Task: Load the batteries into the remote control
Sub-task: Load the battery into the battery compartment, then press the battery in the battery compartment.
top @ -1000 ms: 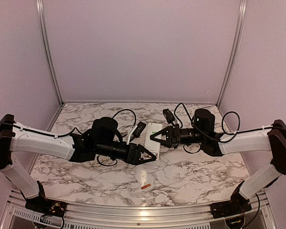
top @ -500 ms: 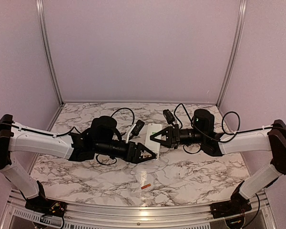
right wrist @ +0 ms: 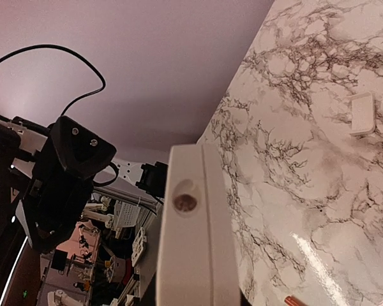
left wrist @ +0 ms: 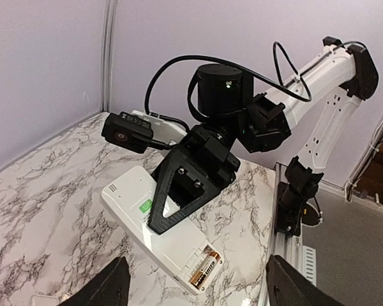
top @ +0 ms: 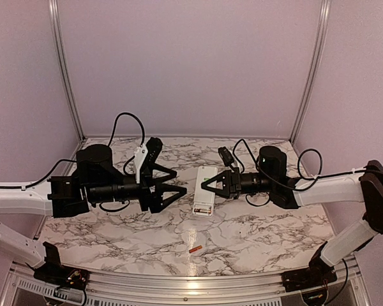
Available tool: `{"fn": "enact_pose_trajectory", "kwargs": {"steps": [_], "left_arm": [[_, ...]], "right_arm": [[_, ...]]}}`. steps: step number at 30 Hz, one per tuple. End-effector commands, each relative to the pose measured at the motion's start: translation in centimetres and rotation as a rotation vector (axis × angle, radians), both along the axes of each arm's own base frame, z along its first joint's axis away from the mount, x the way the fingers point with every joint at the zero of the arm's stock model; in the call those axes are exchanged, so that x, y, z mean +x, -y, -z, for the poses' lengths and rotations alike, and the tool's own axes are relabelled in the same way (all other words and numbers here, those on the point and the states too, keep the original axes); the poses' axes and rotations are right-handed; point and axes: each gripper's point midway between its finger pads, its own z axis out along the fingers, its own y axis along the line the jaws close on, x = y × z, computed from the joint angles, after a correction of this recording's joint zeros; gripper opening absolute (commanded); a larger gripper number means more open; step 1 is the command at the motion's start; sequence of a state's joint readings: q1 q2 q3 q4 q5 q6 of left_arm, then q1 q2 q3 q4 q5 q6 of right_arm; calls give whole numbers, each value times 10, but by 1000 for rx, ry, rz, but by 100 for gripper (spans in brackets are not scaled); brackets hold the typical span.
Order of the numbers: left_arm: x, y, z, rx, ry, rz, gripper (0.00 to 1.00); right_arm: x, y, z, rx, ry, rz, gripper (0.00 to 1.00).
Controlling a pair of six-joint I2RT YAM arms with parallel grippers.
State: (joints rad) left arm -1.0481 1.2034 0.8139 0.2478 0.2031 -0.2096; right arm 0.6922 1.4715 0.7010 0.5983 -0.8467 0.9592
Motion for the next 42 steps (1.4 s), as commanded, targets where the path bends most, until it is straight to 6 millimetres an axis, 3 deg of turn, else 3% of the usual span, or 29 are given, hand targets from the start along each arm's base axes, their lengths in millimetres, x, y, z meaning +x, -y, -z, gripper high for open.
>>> {"fn": "enact_pose_trajectory", "kwargs": {"steps": [1,8,14,26,37,42], "left_arm": [[-16,4,35,271,395,22,74],[-32,22,49,457,686,43,68],[-42,42,60,539,804,75,60],[-42,62,81,620,841,144,49],[-52,59,101,664,805,232,44],[-48,59,105,693,816,219,41]], "right_arm": [[3,-4,-11,10,-6,11,0],[4,-3,6,-11,-168,45,0],[4,-2,12,-19,-247,66,0],[-7,-17,14,-26,-295,30,0],[-10,-18,10,-14,-297,20,0],[-11,-19,6,1,-306,11,0]]}}
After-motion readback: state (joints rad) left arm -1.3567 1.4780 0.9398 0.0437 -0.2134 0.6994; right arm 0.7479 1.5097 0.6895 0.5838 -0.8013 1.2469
